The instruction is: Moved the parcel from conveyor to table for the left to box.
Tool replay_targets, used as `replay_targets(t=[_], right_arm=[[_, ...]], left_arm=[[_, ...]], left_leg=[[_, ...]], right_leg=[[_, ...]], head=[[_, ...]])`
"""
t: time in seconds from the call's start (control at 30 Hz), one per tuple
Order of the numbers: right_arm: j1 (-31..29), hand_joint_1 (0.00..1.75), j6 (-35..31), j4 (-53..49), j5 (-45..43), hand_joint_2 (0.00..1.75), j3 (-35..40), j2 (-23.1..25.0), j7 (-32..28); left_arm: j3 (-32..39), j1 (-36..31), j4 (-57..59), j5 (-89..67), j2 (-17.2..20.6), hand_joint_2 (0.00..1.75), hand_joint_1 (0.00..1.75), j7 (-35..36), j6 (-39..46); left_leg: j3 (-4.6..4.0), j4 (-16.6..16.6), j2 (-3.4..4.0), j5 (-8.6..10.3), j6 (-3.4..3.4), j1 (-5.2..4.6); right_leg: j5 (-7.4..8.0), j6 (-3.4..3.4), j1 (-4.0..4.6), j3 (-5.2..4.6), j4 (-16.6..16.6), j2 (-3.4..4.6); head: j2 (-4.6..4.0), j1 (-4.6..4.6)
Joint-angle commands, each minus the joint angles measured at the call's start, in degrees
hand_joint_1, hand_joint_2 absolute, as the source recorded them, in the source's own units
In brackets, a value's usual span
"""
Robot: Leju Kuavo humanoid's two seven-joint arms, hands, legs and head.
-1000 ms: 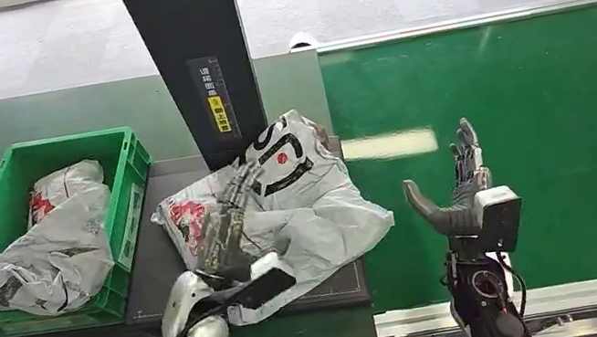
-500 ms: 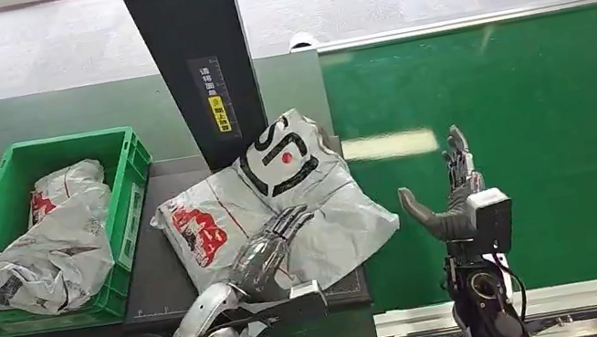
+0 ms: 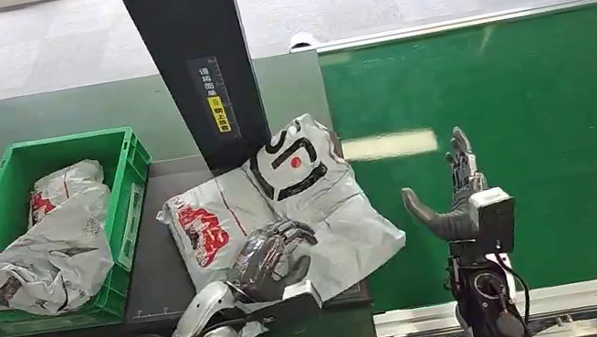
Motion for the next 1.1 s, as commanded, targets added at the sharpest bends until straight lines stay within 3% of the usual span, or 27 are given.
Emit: replay_targets(t=[0.03, 0.67, 0.9, 0.93, 0.97, 1.1], right_arm=[[-0.8, 0.0, 0.5, 0.9, 0.0, 1.75, -1.9, 0.4, 0.4], [-1.5, 0.0, 0.9, 1.7, -0.7, 1.75, -1.9, 0.5, 0.3], [-1.9, 0.0, 0.6, 2.3, -1.8, 1.75, -1.5, 0.7, 0.1], [-2.1, 0.0, 0.4, 2.7, -1.9, 1.75, -1.4, 0.7, 0.1], [-2.1, 0.0, 0.3, 2.8, -2.0, 1.75, -1.3, 0.7, 0.0], [-2.9, 0.0, 0.1, 4.3, -2.3, 1.75, -0.7, 0.4, -0.4]], left_arm=[[1.3, 0.8, -1.2, 1.6, 0.2, 1.75, 1.75, -2.3, 3.0], [2.6, 1.0, -1.9, 4.2, 0.0, 1.75, 1.75, -4.6, 8.0], [6.7, 3.2, -9.8, 16.3, -0.9, 1.75, 1.75, -13.6, 14.8], [7.2, 3.5, -11.5, 18.3, -0.8, 1.75, 0.96, -14.7, 15.4], [7.2, 3.6, -11.9, 18.8, -0.6, 1.75, 0.0, -15.2, 15.6], [6.4, 4.0, -13.0, 22.6, -0.3, 1.75, 0.0, -16.0, 12.8]], left_leg=[[0.04, 0.0, 0.01, 0.0, 0.03, -0.01], [0.04, 0.0, 0.02, 0.01, 0.03, -0.01], [0.0, 0.0, 0.05, 0.0, 0.03, 0.0], [0.02, 0.0, 0.07, 0.0, 0.05, -0.01], [0.01, 0.0, 0.07, -0.01, 0.04, -0.01], [0.04, 0.0, 0.08, 0.0, 0.03, 0.0]], right_leg=[[0.01, -0.02, 0.0, 0.04, 0.0, 0.02], [0.02, -0.03, 0.0, 0.03, 0.0, 0.04], [0.02, -0.02, 0.01, -0.02, 0.0, 0.06], [0.03, -0.03, 0.0, 0.0, 0.0, 0.08], [0.02, -0.02, 0.0, -0.01, 0.0, 0.08], [0.03, -0.02, 0.0, 0.01, 0.0, 0.1]], head=[[0.0, 0.0], [-0.02, 0.0], [0.0, -0.02], [-0.02, -0.02], [-0.02, 0.0], [-0.02, 0.0]])
